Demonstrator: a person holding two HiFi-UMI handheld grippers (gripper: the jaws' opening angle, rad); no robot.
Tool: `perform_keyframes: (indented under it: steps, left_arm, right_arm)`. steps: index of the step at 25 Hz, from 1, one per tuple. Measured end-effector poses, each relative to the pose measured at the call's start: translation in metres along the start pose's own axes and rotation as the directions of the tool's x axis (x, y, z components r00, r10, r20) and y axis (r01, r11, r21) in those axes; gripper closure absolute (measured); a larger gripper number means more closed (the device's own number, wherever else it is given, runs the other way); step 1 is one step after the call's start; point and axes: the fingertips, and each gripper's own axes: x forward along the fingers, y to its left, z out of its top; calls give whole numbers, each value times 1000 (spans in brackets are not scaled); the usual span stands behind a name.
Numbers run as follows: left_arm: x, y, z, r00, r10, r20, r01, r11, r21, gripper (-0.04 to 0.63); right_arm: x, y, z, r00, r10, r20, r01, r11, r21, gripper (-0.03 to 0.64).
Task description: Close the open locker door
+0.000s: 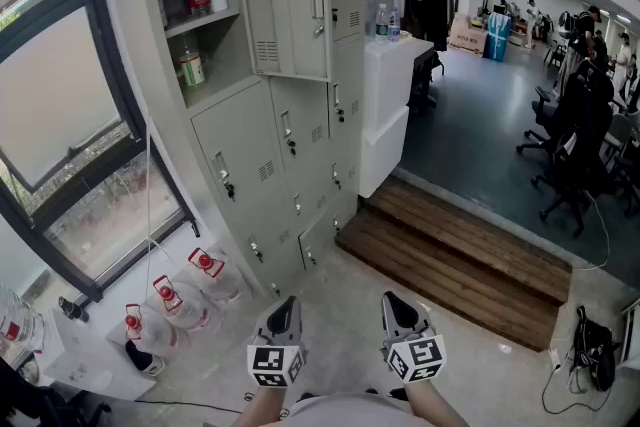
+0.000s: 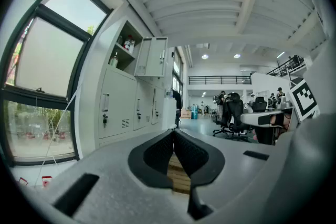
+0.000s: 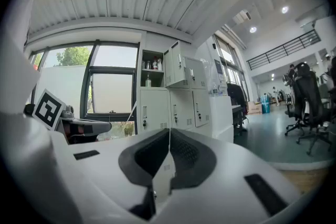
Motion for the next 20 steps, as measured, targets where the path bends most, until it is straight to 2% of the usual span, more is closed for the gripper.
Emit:
perform_keyframes:
  steps: [20]
  left_arm:
    - [-7,-10,1,999,32,-6,-32,999,7,586]
  right_arm:
    - [-9,-8,-2,1000,13,4,-13,1000,10,601]
